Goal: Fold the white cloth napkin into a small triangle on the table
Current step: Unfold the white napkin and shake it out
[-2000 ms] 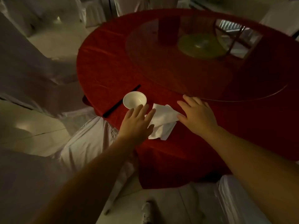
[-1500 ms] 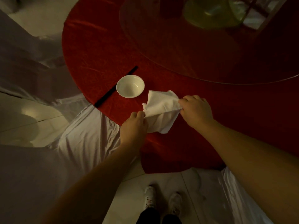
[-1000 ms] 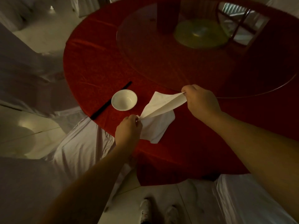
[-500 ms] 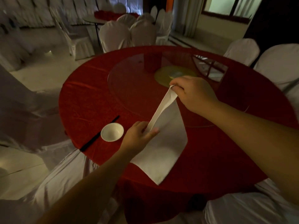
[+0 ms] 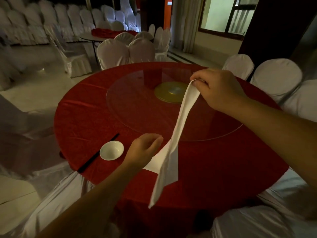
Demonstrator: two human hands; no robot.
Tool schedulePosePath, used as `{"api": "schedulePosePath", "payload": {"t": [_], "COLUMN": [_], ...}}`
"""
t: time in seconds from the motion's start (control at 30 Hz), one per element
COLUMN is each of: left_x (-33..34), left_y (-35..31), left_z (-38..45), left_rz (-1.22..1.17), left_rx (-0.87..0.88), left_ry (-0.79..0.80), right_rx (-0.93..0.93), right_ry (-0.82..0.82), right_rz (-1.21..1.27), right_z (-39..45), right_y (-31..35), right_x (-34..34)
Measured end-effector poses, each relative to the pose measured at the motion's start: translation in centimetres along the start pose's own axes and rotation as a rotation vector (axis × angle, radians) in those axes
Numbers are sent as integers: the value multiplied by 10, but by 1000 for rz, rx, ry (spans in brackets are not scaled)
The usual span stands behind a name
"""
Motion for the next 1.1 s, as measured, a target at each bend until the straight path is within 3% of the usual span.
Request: {"api": "schedulePosePath", "payload": {"t": [0.33,0.53,0.77,0.97,1.1], "left_x": [34,39,23,21,14], "left_y": [-70,-119,-147,-133,-102], "left_z": [-14,-5,16,22,13], "left_rz": [-53,-168,-127,99,130], "left_rx": [99,78,94,97,137], "left_ry": [18,-120,-278,-253,-124], "right_rx": [-67,-62,-85,-121,-107], "right_ry": [-40,-24,16,20,-22], "right_rz": [-60,-56,-32,-55,-112], "right_z": [-5,-6,-13,-13,-9], "right_y": [20,26,28,27,16], "right_x": [-18,-25,-30,-38,-59]}}
Point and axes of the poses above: each hand's wrist, its own z-axis towards the middle knuckle, its own x-axis out of the palm, y = z × x, the point moved 6 cm from there along z, towards the middle knuckle, and after that the axes turned 2 degrees about z, right-handed, at the moved point
